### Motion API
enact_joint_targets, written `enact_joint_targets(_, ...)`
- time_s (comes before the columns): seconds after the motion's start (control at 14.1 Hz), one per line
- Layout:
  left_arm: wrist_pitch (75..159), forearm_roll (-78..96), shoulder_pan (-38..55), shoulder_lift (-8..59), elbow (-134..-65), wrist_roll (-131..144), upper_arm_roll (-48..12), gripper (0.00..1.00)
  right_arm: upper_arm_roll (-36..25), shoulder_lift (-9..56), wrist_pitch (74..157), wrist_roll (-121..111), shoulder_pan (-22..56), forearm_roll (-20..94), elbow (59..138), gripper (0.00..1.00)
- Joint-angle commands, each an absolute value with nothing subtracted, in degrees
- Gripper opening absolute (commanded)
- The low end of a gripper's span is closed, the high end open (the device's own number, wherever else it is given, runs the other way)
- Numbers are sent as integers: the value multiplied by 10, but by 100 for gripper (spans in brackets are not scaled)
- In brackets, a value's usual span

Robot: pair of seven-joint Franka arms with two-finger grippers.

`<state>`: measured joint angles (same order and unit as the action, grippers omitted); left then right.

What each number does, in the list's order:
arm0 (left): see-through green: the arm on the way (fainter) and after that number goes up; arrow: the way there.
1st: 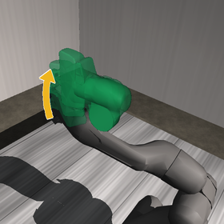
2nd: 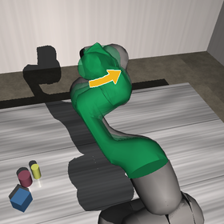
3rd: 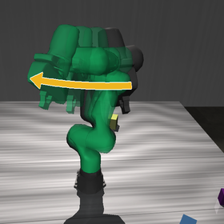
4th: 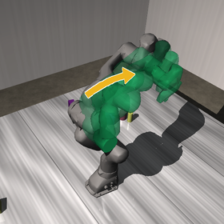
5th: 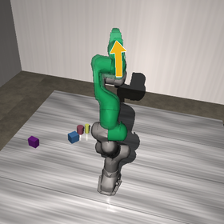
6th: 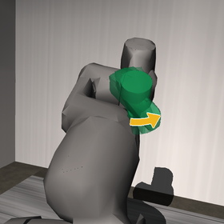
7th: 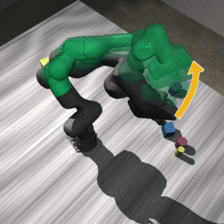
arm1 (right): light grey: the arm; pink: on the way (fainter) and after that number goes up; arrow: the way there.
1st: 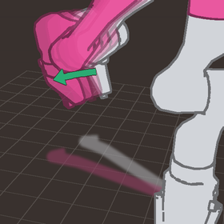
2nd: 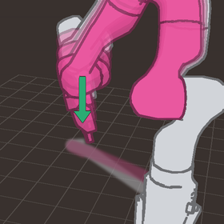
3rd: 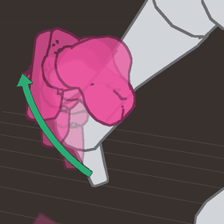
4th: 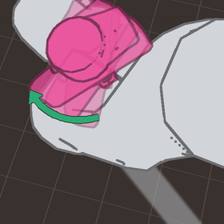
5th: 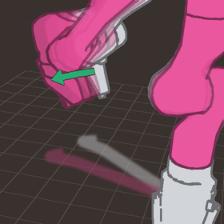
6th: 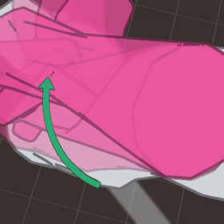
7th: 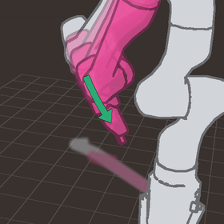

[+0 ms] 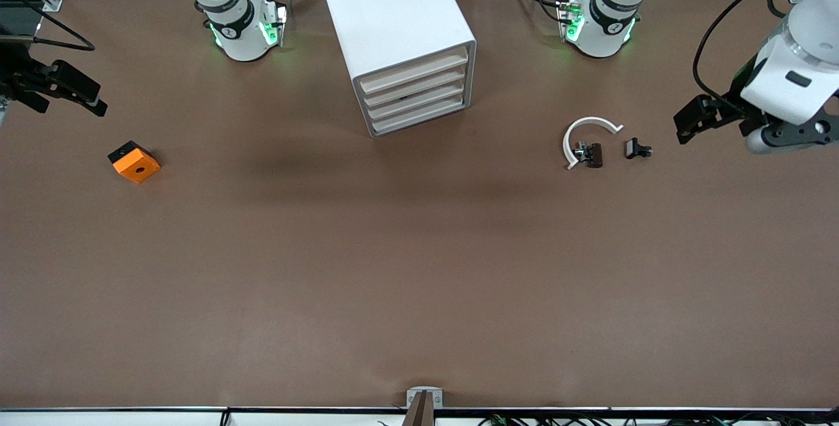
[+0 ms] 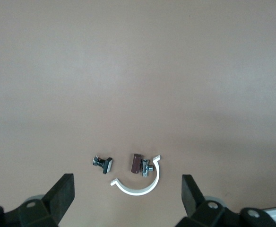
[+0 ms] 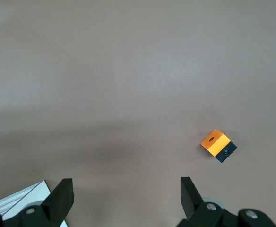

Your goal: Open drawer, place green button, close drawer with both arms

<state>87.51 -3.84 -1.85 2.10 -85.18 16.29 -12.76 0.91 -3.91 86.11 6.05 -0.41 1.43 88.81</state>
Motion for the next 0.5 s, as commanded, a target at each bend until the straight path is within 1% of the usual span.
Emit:
enact_joint_targets(0.0, 883, -4, -18, -36, -916, 121, -87, 100, 13, -33, 860, 57, -10, 10, 875, 100)
enact_joint_targets(0.42, 885, -4, 7, -49, -932, 109, -78, 100, 13, -35, 861, 56, -11, 11, 883, 100)
